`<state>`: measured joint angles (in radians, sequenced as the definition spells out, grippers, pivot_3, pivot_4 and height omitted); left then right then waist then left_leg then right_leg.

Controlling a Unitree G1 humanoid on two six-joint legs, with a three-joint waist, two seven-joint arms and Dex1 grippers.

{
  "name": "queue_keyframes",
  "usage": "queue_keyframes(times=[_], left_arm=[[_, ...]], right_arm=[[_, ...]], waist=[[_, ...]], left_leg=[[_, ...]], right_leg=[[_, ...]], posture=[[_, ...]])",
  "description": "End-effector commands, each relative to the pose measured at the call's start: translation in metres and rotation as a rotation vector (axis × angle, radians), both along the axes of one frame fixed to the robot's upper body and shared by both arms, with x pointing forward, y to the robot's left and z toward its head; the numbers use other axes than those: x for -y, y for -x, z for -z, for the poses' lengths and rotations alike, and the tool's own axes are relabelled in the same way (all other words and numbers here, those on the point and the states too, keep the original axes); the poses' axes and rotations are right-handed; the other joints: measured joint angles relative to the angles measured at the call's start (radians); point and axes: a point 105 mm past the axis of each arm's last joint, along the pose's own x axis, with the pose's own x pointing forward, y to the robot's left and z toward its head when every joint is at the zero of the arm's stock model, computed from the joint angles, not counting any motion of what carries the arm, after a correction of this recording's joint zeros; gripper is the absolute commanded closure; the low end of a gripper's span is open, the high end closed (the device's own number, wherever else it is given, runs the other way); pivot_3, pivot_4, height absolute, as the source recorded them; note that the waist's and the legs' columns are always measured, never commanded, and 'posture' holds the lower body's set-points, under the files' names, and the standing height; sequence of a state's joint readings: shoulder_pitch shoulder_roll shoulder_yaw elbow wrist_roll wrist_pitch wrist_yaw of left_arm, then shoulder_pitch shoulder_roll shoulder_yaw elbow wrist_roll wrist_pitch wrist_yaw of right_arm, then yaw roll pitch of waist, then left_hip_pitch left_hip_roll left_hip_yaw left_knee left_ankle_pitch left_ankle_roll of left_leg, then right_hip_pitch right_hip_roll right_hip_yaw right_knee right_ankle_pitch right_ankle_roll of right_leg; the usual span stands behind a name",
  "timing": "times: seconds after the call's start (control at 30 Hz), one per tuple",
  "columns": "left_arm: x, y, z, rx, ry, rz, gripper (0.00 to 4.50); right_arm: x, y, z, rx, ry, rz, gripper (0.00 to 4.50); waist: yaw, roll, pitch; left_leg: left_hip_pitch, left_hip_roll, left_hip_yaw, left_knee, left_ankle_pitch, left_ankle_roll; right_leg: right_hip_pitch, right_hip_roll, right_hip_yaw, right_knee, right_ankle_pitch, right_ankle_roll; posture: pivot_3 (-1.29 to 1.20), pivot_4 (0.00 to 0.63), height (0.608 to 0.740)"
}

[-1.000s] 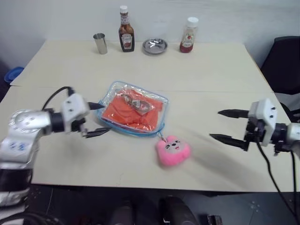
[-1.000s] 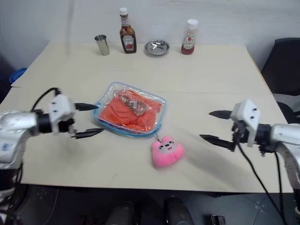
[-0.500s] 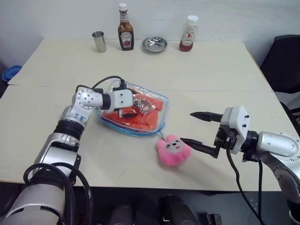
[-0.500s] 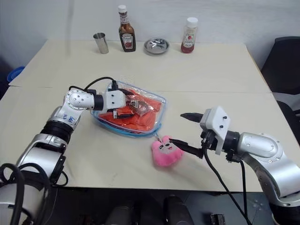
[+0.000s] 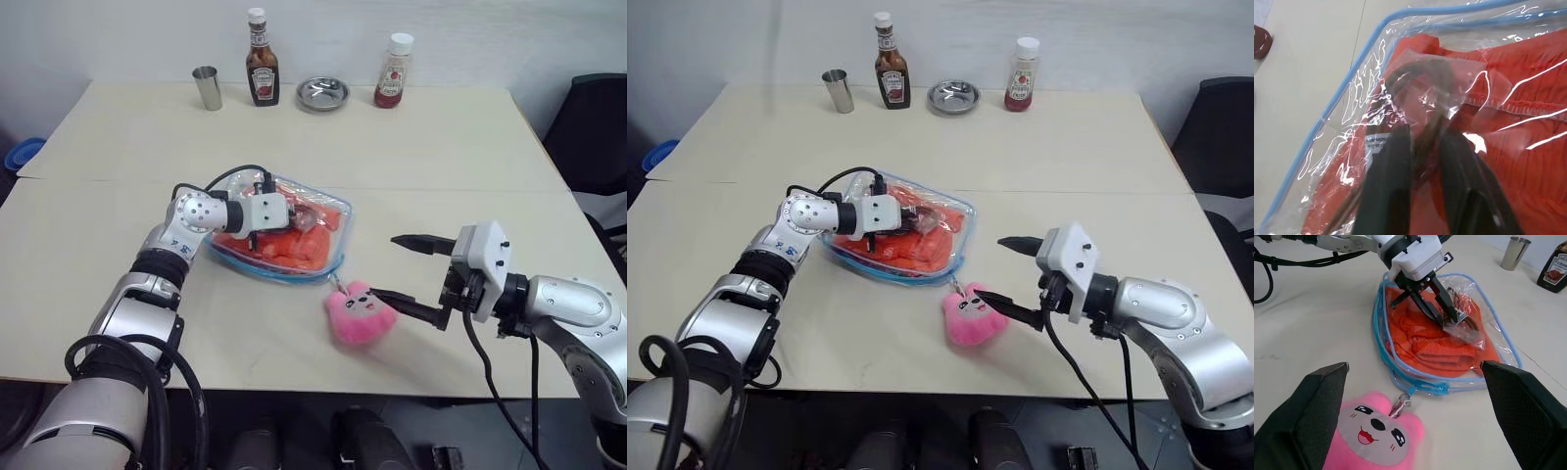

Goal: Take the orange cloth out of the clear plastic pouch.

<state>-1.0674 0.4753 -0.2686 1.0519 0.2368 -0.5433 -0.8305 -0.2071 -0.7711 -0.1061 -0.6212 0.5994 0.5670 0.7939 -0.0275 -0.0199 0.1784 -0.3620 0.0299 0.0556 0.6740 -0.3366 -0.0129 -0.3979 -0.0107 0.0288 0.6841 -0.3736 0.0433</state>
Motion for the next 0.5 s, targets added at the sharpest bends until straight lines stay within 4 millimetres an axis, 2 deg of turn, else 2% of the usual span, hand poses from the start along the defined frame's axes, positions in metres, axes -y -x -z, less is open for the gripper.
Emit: queue_keyframes(times=[0.03,0.1,0.17,0.23,0.3,0.33,0.37,0.4,0.5], left_arm=[[-0.013,-0.004,-0.023,0.050,0.111,-0.067,4.28],[-0.027,-0.005,-0.033,0.078,0.161,-0.122,4.28],[-0.059,-0.004,-0.048,0.149,0.194,-0.232,4.28],[-0.082,0.001,-0.059,0.206,0.204,-0.315,4.28],[-0.130,0.011,-0.072,0.273,0.231,-0.498,4.28],[-0.145,0.016,-0.076,0.295,0.234,-0.562,4.28],[-0.165,0.023,-0.076,0.312,0.217,-0.643,4.28],[-0.196,0.033,-0.068,0.303,0.201,-0.761,4.28],[-0.262,0.066,-0.045,0.269,0.165,-1.020,4.28]], right_arm=[[-0.008,0.003,-0.006,0.025,-0.007,-0.060,0.00],[-0.012,0.005,-0.006,0.017,0.001,-0.091,0.00],[-0.015,0.006,-0.005,0.007,0.013,-0.137,0.00],[-0.017,0.007,-0.006,0.003,0.019,-0.163,0.00],[-0.019,0.004,-0.007,-0.004,0.014,-0.188,0.00],[-0.020,0.003,-0.007,-0.007,0.013,-0.197,0.00],[-0.022,0.002,-0.007,-0.013,0.010,-0.211,0.00],[-0.024,0.002,-0.007,-0.020,0.009,-0.234,0.00],[-0.029,0.003,-0.006,-0.039,0.020,-0.296,0.00]], waist=[[-0.001,0.000,0.000],[-0.002,0.000,0.000],[-0.007,-0.001,0.000],[-0.013,-0.002,0.001],[-0.016,-0.002,0.001],[-0.018,-0.002,0.001],[-0.020,-0.002,0.001],[-0.020,-0.002,0.001],[-0.027,-0.002,0.001]], left_leg=[[0.000,0.000,0.000,0.000,0.000,0.000],[0.000,0.000,0.000,0.000,0.000,0.000],[-0.001,0.001,0.000,0.000,0.000,0.000],[-0.003,0.001,0.000,0.001,0.000,0.000],[-0.010,0.001,0.000,0.004,0.000,-0.001],[-0.010,0.001,0.000,0.005,0.000,-0.001],[-0.010,0.000,-0.001,0.005,0.000,-0.001],[-0.010,0.001,-0.001,0.005,0.000,-0.001],[-0.010,0.000,-0.002,0.005,0.000,0.000]], right_leg=[[0.000,0.000,0.000,0.000,0.000,0.000],[0.000,0.000,0.000,0.001,0.000,0.000],[-0.001,0.000,0.000,0.001,0.000,0.000],[-0.006,0.001,0.002,0.004,0.000,0.000],[-0.013,0.000,0.002,0.008,0.000,0.000],[-0.014,0.000,0.002,0.009,0.000,0.000],[-0.014,0.000,0.003,0.010,0.000,0.000],[-0.014,0.000,0.002,0.009,0.000,0.000],[-0.014,0.000,0.002,0.010,0.000,0.000]], posture=[[0.00,0.150,0.740],[0.00,0.150,0.740],[0.00,0.150,0.740],[0.00,0.150,0.740],[0.00,0.150,0.740],[0.00,0.150,0.740],[0.00,0.150,0.740],[0.00,0.150,0.740],[0.00,0.150,0.740]])
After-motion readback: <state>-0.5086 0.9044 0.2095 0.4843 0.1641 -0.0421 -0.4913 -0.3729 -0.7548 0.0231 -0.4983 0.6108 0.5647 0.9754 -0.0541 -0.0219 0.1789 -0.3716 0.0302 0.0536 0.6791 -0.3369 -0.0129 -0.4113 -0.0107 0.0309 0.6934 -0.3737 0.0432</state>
